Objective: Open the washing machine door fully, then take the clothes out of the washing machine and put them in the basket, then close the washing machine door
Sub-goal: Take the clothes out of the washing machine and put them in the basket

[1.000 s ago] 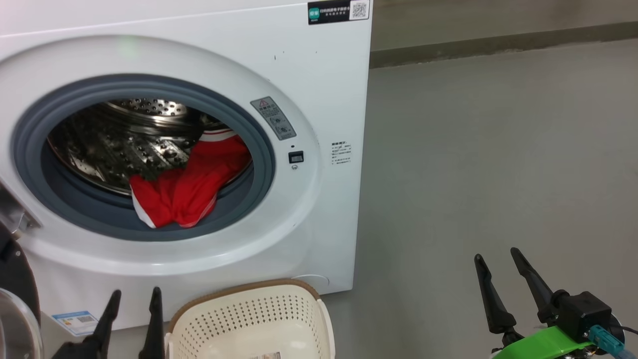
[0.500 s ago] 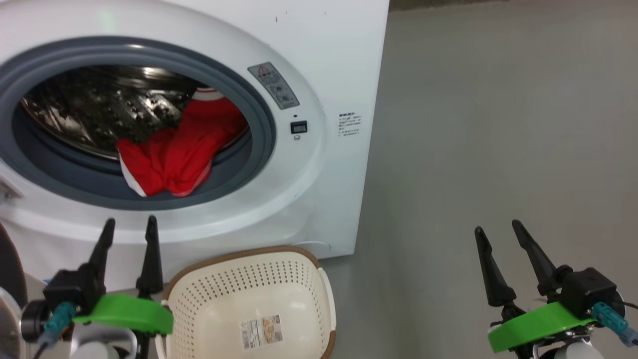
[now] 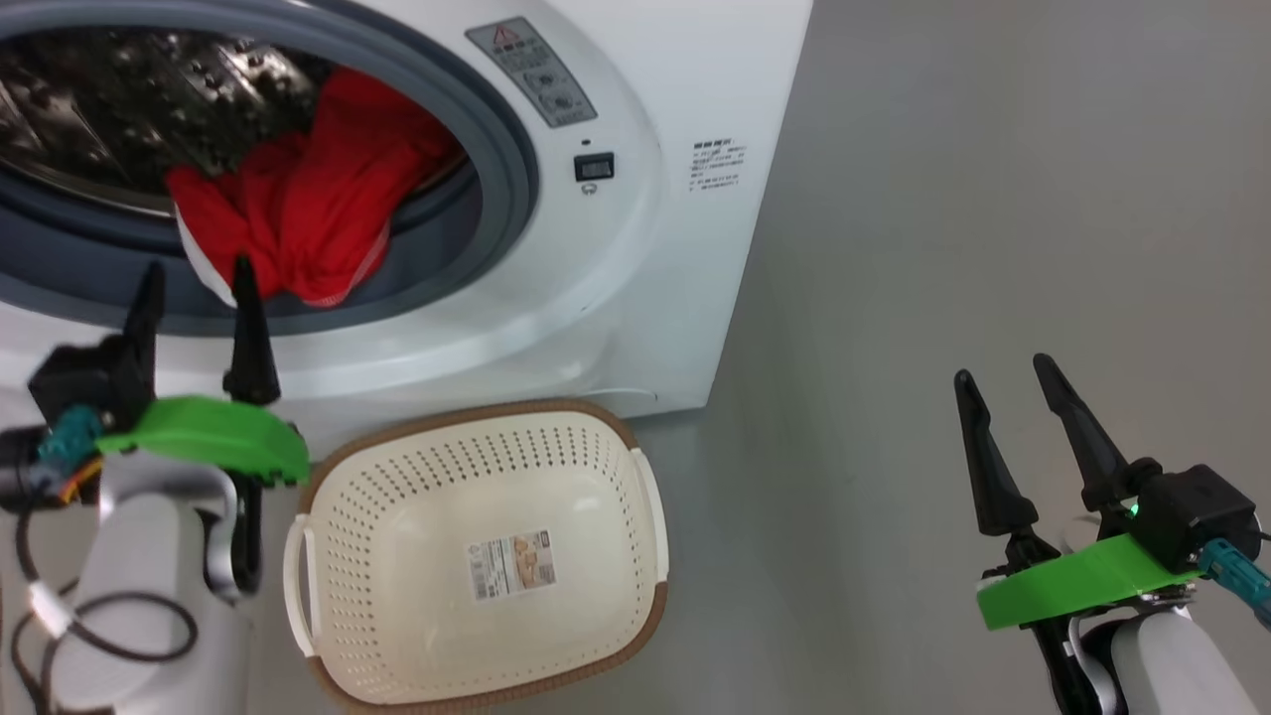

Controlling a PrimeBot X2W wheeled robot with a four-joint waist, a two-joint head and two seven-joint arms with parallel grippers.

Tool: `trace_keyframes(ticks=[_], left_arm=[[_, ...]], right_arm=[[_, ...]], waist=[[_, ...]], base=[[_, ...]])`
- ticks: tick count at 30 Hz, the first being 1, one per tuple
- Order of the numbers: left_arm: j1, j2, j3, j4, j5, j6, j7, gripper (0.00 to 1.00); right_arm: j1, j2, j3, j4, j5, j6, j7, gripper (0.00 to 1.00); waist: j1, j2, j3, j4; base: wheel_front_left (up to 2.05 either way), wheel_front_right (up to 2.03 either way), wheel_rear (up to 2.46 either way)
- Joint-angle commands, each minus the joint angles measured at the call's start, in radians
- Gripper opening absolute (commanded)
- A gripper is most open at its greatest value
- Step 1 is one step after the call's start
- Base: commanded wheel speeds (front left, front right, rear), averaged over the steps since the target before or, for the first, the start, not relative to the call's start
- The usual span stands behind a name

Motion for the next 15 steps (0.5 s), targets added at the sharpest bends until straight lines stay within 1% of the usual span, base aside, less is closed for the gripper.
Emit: trace_keyframes(ticks=[1,5,11,13,15], left_arm=[[-0.057,0.04,0.027,0.008,0.004,0.009,-0.006,1.0],[-0.152,0.051,0.019,0.094,0.006,0.018,0.005,1.0],[-0.293,0.081,0.011,0.218,0.02,0.053,0.028,1.0],[-0.333,0.089,0.007,0.26,0.02,0.054,0.046,1.0],[-0.37,0.102,0.0,0.306,0.028,0.064,0.075,1.0]], right_arm=[[-0.032,-0.012,0.014,-0.029,-0.011,0.006,-0.006,1.0],[-0.054,-0.013,0.024,-0.033,-0.016,0.006,-0.006,1.0],[-0.088,-0.014,0.039,-0.038,-0.02,0.006,-0.006,1.0],[-0.096,-0.013,0.043,-0.038,-0.021,0.006,-0.006,1.0],[-0.104,-0.013,0.046,-0.04,-0.021,0.006,-0.006,1.0]], waist=[[0.0,0.0,0.063,-0.001],[0.0,0.0,0.108,-0.007],[0.0,0.0,0.168,-0.025],[0.0,0.0,0.185,-0.032],[0.0,0.0,0.199,-0.038]], base=[[0.0,0.0,0.0],[0.0,0.0,0.0],[0.0,0.0,0.0],[0.0,0.0,0.0],[0.0,0.0,0.0]])
